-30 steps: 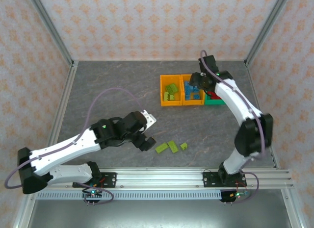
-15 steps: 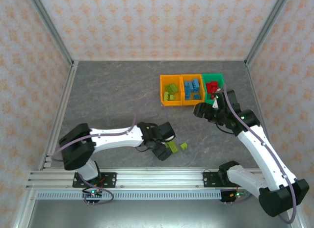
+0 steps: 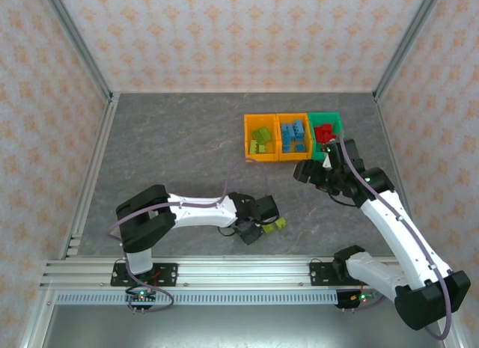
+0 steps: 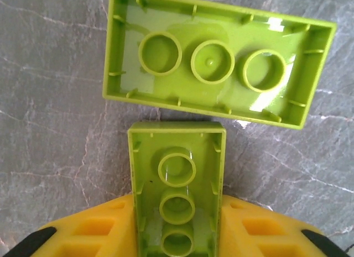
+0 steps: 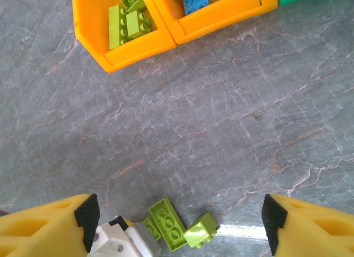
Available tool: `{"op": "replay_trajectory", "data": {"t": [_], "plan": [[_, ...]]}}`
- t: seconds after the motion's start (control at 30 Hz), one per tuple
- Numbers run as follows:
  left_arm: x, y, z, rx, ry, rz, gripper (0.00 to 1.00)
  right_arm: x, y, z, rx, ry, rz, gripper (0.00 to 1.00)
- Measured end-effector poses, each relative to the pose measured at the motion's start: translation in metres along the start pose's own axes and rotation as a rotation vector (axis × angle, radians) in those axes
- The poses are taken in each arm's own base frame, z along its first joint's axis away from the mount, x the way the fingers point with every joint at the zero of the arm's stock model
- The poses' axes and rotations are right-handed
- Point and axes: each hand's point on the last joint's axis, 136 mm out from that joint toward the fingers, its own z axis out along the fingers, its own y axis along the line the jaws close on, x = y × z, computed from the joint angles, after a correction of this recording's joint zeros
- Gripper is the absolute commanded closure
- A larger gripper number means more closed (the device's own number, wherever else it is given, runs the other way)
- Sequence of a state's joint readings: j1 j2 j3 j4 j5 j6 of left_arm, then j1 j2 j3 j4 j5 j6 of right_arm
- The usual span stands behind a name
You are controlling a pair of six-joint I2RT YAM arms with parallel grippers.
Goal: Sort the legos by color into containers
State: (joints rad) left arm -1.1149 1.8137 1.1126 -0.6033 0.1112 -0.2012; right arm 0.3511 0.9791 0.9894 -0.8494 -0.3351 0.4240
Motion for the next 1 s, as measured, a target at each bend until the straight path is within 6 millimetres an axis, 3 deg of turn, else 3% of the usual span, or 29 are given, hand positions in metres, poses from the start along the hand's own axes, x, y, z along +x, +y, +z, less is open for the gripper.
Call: {"op": "replay_trajectory", "data": {"t": [0.2, 0.33, 0.57, 0.63, 0.73, 0.83, 1.0], "plan": [[-0.009, 0.011, -0.013, -0.034, -0.053, -0.017, 0.7, 0.009, 0.01, 0.003, -0.038, 0.045, -0.016, 0.2], [-0.032, 0.032, -0.046, -0.029, -0.162, -0.08, 0.69, 0.018, 0.024, 0.001, -0.101, 0.084, -0.037, 0.2], [-0.125, 0.121, -0.108, -0.077, -0.4, -0.287, 0.69, 0.019, 0.036, -0.008, -0.168, 0.075, -0.033, 0.19], [-0.155, 0.148, -0.115, -0.072, -0.46, -0.354, 0.69, 0.019, 0.036, -0.01, -0.169, 0.068, -0.03, 0.2], [-0.194, 0.187, -0.11, -0.062, -0.508, -0.452, 0.68, 0.018, 0.036, -0.01, -0.164, 0.064, -0.023, 0.2], [-0.223, 0.219, -0.089, -0.074, -0.512, -0.522, 0.66, 0.019, 0.035, -0.009, -0.162, 0.066, -0.011, 0.2], [-0.251, 0.236, -0.058, -0.077, -0.493, -0.583, 0.5, 0.019, 0.034, -0.01, -0.162, 0.062, -0.001, 0.19]]}}
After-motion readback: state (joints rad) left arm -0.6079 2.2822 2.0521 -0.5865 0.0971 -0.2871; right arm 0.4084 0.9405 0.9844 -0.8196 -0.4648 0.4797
